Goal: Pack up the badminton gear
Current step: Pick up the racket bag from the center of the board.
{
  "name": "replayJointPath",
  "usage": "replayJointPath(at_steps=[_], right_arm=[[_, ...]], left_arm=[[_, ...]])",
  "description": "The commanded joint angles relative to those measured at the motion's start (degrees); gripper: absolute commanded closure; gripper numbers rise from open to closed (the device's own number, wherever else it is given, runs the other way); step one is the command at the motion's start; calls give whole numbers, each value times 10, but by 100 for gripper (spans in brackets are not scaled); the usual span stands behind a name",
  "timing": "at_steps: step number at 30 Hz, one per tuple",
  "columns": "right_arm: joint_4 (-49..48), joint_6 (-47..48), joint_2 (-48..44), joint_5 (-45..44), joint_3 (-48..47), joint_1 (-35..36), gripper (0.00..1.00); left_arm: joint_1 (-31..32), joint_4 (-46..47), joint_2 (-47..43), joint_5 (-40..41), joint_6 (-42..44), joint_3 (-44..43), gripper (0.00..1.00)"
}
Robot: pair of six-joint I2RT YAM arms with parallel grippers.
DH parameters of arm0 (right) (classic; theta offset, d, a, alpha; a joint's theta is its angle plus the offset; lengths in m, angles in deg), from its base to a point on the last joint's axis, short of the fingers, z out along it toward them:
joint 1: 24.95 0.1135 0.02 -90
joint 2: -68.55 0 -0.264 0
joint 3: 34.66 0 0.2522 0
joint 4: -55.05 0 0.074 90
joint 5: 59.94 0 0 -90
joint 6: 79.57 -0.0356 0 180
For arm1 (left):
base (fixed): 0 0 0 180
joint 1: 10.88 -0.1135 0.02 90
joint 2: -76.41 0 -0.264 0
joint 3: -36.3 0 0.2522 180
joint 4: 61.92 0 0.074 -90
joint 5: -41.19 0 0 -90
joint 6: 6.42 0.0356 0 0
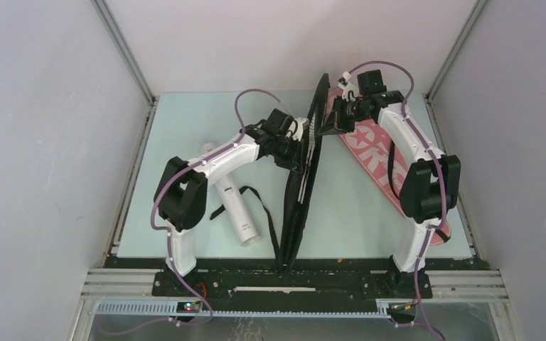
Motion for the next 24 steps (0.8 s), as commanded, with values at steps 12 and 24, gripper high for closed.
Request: replayJointPath(at_steps=[12,24], right_arm=[[-27,67,-18,31,-19,2,100],[-91,-18,8,-12,-11,3,100]], left_arm=[[-23,-49,15,-129,91,-103,92],[-45,-36,-16,-154,107,-64,26]])
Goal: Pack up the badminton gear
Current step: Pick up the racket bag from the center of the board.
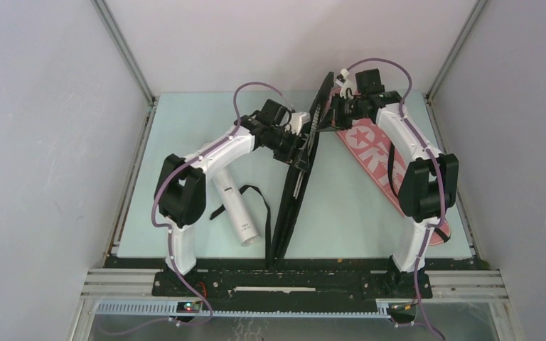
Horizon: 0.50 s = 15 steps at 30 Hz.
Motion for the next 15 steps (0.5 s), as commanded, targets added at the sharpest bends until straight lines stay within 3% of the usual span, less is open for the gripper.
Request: replayJointPath(at_steps=[1,10,15], right_arm=[[-50,-31,6,-14,-14,4,100],[-37,-30,37,-14,-52,19,100],[-39,-34,38,-17,-59,23,100]], left_arm=[[-13,17,-41,-27,23,2,24],[-32,60,-83,-83,37,62,13],[-30,73,-62,-68,13,54,2]])
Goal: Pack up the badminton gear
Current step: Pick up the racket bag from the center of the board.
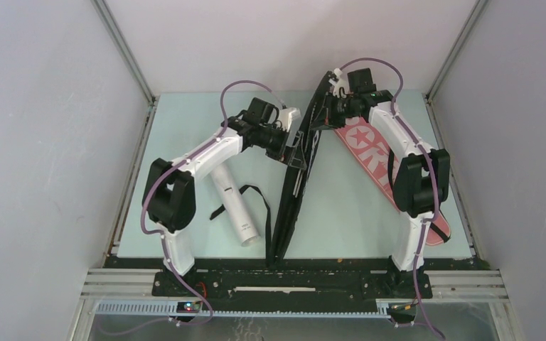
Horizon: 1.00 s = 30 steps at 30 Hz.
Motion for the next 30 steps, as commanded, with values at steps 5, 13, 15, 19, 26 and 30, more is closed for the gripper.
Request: replayJointPath(at_steps=[5,13,15,19,26,30], right_arm=[[-22,-19,-4,-14,-34,5,100],[-28,-39,6,-8,-47,6,100],[-29,-42,11,-3,-51,6,100],[-32,-44,18,28,-55,6,100],[-37,-18,-6,62,-33,-15,94],[-30,28,-51,69,0,-49,73]], left_arm=[[12,43,6,30,-34,-24,0],[31,57,17,92,-69,-20,0],[39,49,22,125,-70,-26,2],[47,25,36,175,-65,-43,25],[45,-13,34,138,18,-87,74],[46,-71,40,105,68,-157,100]])
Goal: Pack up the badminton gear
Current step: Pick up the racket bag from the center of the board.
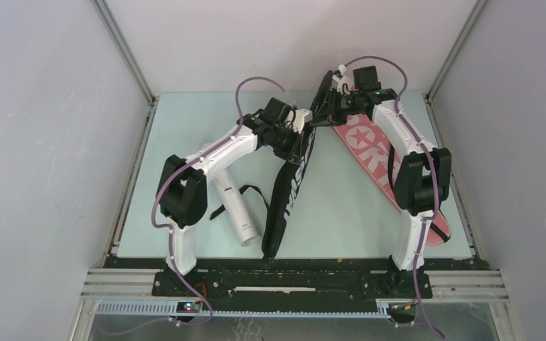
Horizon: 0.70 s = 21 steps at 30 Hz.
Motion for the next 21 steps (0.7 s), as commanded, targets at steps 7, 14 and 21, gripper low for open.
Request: replayJointPath(at_steps=[7,14,21], right_arm=[[86,181,-190,91,62,-105,34],[253,409,-308,61,66,-135,26],[289,532,-411,19,84,-134,24]], left_arm=[[5,-170,-12,-81,130,-218,100],[10,-384,-3,-19,316,-361,100],[9,-450,-96,73,522,-231,100]])
